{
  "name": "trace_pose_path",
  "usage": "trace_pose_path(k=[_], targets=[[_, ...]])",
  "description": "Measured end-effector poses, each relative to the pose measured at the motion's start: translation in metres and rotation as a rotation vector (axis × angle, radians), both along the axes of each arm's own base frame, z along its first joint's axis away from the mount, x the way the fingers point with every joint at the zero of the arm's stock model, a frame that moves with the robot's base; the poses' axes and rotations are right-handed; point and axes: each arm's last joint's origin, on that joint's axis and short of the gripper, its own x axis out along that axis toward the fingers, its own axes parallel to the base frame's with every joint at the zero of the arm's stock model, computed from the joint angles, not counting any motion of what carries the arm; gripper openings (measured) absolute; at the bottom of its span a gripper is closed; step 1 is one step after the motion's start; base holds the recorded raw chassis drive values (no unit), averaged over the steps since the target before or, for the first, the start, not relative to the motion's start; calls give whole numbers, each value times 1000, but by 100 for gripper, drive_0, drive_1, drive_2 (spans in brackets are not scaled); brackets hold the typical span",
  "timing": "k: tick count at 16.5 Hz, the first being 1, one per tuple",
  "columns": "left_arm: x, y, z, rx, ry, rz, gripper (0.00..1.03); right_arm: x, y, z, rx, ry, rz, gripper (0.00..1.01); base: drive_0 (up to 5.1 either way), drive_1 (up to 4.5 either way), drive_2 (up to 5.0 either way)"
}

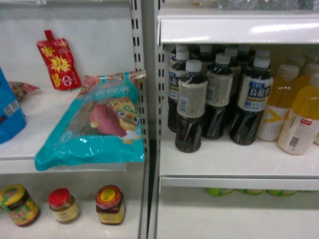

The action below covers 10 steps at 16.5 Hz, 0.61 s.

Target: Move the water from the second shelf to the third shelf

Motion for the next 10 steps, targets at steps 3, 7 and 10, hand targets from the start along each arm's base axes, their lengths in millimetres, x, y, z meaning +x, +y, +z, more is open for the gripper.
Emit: trace_pose_path(k=[3,7,10], targets=[[0,0,0,0,0,0,98,0,0,0,1,0,0,98,0,0,0],[0,0,0,0,3,0,98,0,0,0,1,4,0,98,0,0,0],[0,0,0,0,2,0,98,0,0,0,0,3,0,98,0,0,0]])
